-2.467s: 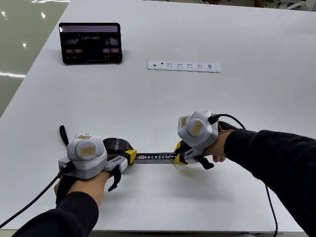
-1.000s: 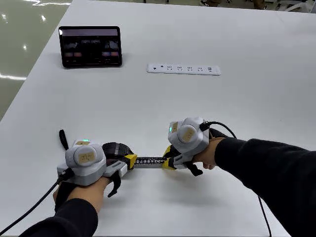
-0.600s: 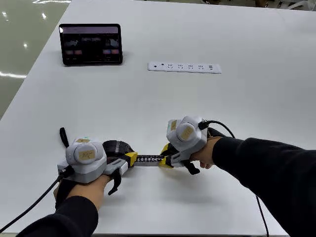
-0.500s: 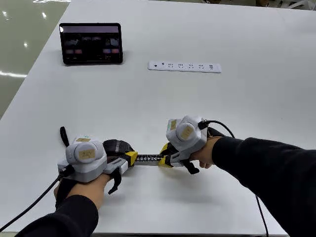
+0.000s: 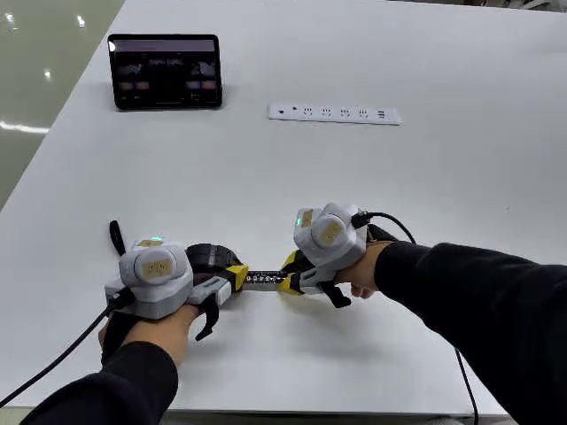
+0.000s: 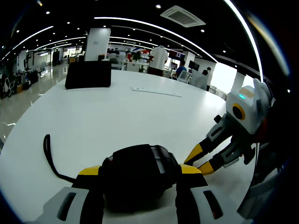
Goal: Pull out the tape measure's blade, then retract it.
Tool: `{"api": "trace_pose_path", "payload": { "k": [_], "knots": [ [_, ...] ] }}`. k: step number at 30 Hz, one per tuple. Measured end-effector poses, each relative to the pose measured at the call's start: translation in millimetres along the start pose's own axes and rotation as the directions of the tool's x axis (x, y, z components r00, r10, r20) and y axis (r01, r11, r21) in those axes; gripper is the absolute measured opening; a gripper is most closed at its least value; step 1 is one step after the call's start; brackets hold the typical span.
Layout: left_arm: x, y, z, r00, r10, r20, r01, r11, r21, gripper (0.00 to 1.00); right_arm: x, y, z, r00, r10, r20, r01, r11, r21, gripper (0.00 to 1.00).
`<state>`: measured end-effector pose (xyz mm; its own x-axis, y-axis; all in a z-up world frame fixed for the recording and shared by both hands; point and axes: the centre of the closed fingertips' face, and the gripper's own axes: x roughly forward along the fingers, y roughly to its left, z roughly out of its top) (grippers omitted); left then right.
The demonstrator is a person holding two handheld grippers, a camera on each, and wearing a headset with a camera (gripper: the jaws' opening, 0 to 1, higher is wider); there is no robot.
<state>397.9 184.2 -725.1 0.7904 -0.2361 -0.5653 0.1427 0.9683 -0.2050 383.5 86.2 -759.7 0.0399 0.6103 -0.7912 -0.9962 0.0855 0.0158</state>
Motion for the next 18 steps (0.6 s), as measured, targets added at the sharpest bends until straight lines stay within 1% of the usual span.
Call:
{"api": "trace_pose_path", "payload": {
  "k": [7,9,12,18],
  "knots": [
    [-0.3,-0.3,0.2,1.0,-0.001,0.0,0.001,1.0,-0.001,0.58,2.2,0.2,2.5,1.0,0.0,0.006,0.0,1.0,-0.007,0.11],
    [-0.3,-0.3,0.2,1.0,-0.001,0.0,0.001,1.0,-0.002,0.58,2.6,0.6,3.3,0.9999,0.0,0.014,0.0,1.0,0.008,0.11],
    [0.0,-0.3,0.0,1.0,-0.001,0.0,0.001,1.0,-0.003,0.58,3.1,0.9,3.4,0.9997,-0.001,0.026,0.001,1.0,0.011,0.11],
    [0.2,-0.1,-0.2,1.0,-0.002,-0.001,0.002,1.0,-0.005,0.58,6.3,1.0,6.4,0.9996,0.001,0.03,-0.001,1.0,-0.003,0.11]
  ]
}}
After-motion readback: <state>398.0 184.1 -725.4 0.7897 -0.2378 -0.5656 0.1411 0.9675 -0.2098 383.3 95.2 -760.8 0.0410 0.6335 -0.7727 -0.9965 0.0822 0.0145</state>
